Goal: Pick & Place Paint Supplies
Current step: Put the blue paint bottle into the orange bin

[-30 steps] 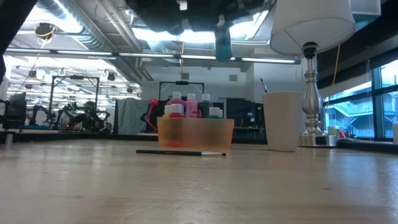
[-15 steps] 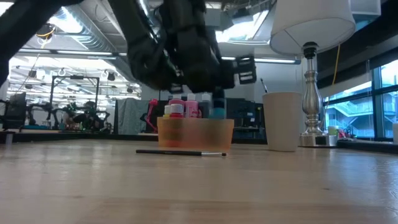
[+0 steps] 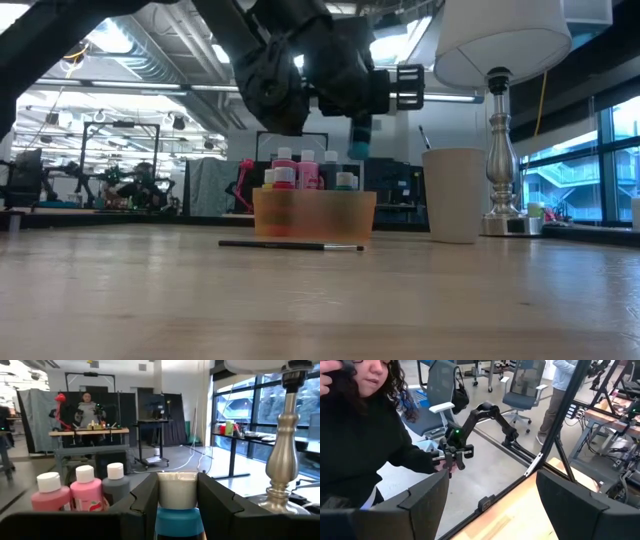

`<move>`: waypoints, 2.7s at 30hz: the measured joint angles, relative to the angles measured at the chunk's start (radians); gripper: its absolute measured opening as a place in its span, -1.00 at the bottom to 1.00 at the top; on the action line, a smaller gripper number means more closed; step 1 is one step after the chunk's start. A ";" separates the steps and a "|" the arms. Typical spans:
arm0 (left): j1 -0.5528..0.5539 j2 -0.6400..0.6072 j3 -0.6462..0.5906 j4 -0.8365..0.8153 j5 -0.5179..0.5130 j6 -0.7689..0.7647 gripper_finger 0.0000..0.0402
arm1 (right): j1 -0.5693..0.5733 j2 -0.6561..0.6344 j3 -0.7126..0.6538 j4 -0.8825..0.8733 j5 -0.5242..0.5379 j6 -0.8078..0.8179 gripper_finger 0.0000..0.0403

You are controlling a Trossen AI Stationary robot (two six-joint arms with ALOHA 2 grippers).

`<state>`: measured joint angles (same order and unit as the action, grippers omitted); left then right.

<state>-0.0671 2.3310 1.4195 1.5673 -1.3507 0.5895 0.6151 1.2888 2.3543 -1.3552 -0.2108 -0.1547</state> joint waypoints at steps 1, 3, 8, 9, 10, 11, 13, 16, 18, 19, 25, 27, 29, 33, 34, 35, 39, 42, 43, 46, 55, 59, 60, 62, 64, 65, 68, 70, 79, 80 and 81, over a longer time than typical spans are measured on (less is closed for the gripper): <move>0.002 0.000 -0.003 0.000 0.001 -0.007 -0.46 | 0.000 -0.001 0.000 -0.001 0.000 -0.003 0.51; 0.004 0.001 -0.007 -0.001 -0.011 -0.003 -0.46 | 0.000 -0.005 0.000 -0.010 0.000 -0.010 0.51; 0.004 0.001 -0.007 -0.001 -0.058 0.036 -0.46 | 0.000 -0.010 0.000 -0.027 0.000 -0.014 0.51; 0.004 0.001 -0.007 -0.001 -0.058 0.037 -0.46 | 0.000 -0.010 0.000 -0.029 0.000 -0.014 0.51; 0.004 0.001 -0.007 0.000 -0.058 0.037 -0.46 | 0.000 -0.011 0.000 -0.031 0.000 -0.014 0.51; 0.004 0.001 -0.008 0.000 -0.058 0.037 -0.46 | 0.000 -0.011 0.000 -0.033 0.000 -0.014 0.51; 0.004 0.000 -0.032 0.000 -0.058 0.010 -0.46 | 0.000 -0.010 0.000 -0.039 0.000 -0.012 0.51; 0.004 0.000 -0.108 0.000 -0.074 -0.106 -0.46 | 0.000 -0.010 0.000 -0.048 0.000 -0.011 0.51; 0.004 0.001 -0.151 0.000 -0.070 -0.186 -0.46 | 0.000 -0.010 0.000 -0.053 0.000 -0.011 0.51; 0.004 0.002 -0.157 0.000 -0.053 -0.200 -0.46 | 0.000 -0.010 0.000 -0.055 0.000 -0.010 0.51; 0.018 0.001 -0.094 0.001 0.011 -0.061 -0.46 | 0.000 -0.002 -0.007 -0.058 0.000 -0.011 0.51; 0.029 0.001 -0.093 0.000 0.009 -0.048 -0.46 | 0.000 0.006 -0.013 -0.059 0.000 -0.011 0.51; 0.039 0.001 -0.095 0.001 -0.003 -0.045 -0.46 | 0.000 0.014 -0.018 -0.059 0.000 -0.011 0.51; 0.043 0.001 -0.109 0.001 0.004 -0.049 -0.46 | 0.000 0.025 -0.020 -0.064 0.000 -0.011 0.51; 0.042 0.001 -0.117 0.001 -0.002 -0.055 -0.46 | 0.000 0.026 -0.020 -0.064 0.000 -0.011 0.51; 0.040 0.001 -0.126 0.001 -0.008 -0.067 -0.46 | 0.000 0.026 -0.020 -0.064 0.000 -0.011 0.51; 0.035 0.001 -0.142 0.001 -0.009 -0.091 -0.46 | 0.000 0.026 -0.020 -0.064 0.005 -0.011 0.51; 0.034 0.001 -0.143 0.001 -0.019 -0.078 -0.46 | 0.000 0.026 -0.020 -0.067 0.032 -0.013 0.51; 0.034 0.001 -0.142 0.001 -0.018 -0.072 -0.46 | 0.000 0.026 -0.020 -0.067 0.034 -0.014 0.51; 0.039 0.001 -0.142 0.001 -0.020 -0.060 -0.46 | 0.000 0.026 -0.020 -0.067 0.035 -0.014 0.51; 0.049 0.000 -0.199 0.001 0.005 -0.135 -0.46 | 0.000 0.026 -0.020 -0.083 0.036 -0.018 0.51; 0.048 0.000 -0.219 0.001 0.026 -0.154 -0.46 | 0.000 0.026 -0.020 -0.095 0.061 -0.025 0.51; 0.048 0.000 -0.219 0.001 0.036 -0.150 -0.46 | 0.000 0.026 -0.020 -0.101 0.062 -0.029 0.51; 0.048 0.000 -0.219 0.001 0.036 -0.144 -0.46 | 0.000 0.026 -0.020 -0.103 0.062 -0.033 0.51; 0.048 0.000 -0.219 0.001 0.036 -0.145 -0.46 | 0.000 0.027 -0.020 -0.103 0.061 -0.035 0.51; 0.049 0.000 -0.219 0.000 0.045 -0.140 -0.46 | 0.000 0.027 -0.020 -0.104 0.061 -0.036 0.51; 0.052 0.000 -0.219 0.001 0.061 -0.136 -0.46 | 0.000 0.026 -0.020 -0.104 0.061 -0.037 0.51; 0.055 0.001 -0.219 0.001 0.062 -0.138 -0.46 | 0.000 0.027 -0.020 -0.104 0.061 -0.037 0.51; 0.054 0.024 -0.250 -0.001 0.094 -0.210 -0.46 | 0.000 0.033 -0.020 -0.108 0.061 -0.038 0.51; 0.055 0.024 -0.250 0.000 0.103 -0.210 -0.46 | 0.000 0.035 -0.020 -0.109 0.062 -0.041 0.51; 0.055 0.024 -0.250 0.001 0.121 -0.209 -0.46 | 0.000 0.037 -0.020 -0.112 0.062 -0.044 0.51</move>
<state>-0.0124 2.3550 1.1691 1.5679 -1.2302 0.3809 0.6150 1.3258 2.3344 -1.4667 -0.1491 -0.1983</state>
